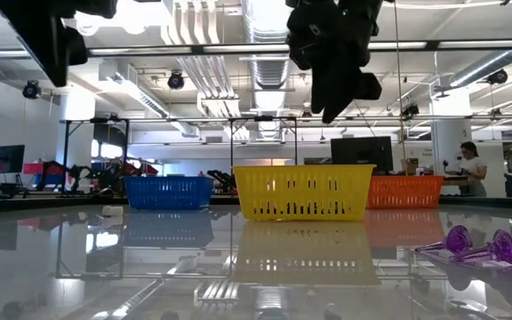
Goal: Sort Halloween decoration
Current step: Put the purple witch hat toy into the blue bin
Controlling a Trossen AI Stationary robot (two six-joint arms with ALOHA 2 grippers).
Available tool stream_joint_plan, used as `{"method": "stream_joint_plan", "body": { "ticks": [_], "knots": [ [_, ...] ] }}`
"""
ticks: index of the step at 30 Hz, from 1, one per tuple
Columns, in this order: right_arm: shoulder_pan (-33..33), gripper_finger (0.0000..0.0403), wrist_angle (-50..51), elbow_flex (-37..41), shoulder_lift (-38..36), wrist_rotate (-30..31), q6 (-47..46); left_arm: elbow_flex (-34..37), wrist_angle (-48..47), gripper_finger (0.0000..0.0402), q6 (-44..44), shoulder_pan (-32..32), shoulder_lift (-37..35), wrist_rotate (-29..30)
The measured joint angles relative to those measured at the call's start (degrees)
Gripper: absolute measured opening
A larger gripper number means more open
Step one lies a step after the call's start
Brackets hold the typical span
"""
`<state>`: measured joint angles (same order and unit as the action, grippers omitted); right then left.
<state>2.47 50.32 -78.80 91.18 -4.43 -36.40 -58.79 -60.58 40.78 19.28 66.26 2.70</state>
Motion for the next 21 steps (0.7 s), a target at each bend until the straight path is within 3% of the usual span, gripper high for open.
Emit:
{"method": "stream_joint_plan", "body": {
  "ticks": [10,21],
  "knots": [
    [-1.19,0.0137,6.59,-1.49,-0.04,2.03,-2.58,5.5,11.99,0.0139,11.92,15.07,2.49,-0.17],
    [-6.65,0.0137,9.47,-1.44,-0.04,1.98,-7.71,7.13,18.27,0.0139,16.97,24.84,11.91,1.08]
  ]
}}
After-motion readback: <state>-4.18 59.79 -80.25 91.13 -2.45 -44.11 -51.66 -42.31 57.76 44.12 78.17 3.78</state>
